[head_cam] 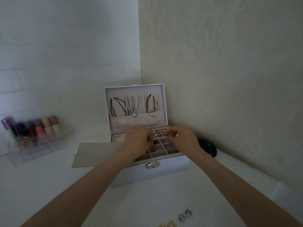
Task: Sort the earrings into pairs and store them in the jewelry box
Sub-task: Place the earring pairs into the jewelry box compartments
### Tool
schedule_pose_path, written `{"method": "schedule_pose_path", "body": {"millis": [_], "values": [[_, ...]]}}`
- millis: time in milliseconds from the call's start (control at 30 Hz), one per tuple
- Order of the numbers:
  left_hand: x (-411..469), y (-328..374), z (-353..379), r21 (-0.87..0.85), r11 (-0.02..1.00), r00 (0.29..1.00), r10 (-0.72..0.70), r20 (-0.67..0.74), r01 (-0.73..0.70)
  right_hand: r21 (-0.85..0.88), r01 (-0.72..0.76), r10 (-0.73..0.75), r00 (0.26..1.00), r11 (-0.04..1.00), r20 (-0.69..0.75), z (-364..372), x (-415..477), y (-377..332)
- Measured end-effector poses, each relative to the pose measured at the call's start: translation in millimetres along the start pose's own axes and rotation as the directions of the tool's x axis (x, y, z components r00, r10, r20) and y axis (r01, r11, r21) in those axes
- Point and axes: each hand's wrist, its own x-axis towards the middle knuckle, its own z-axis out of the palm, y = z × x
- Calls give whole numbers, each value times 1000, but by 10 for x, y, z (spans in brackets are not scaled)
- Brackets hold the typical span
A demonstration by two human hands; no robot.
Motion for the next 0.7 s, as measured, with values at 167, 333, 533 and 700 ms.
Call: {"method": "schedule_pose_path", "body": {"millis": [167, 333, 533, 700], "values": [[-214, -8, -188, -95, 991, 995, 96, 28, -93, -306, -75, 49, 995, 949, -91, -91, -37, 75], [-360, -42, -201, 48, 981, 977, 180, 117, -187, -351, -172, 162, 985, 920, -60, -99, -21, 106], [-457, -114, -189, 169, 940, 947, 268, 175, -297, -361, -193, 199, 980, 912, -20, -86, 19, 157], [-519, -128, -201, 183, 930, 945, 297, 135, -318, -338, -204, 213, 977, 919, -12, -70, 66, 165]]}}
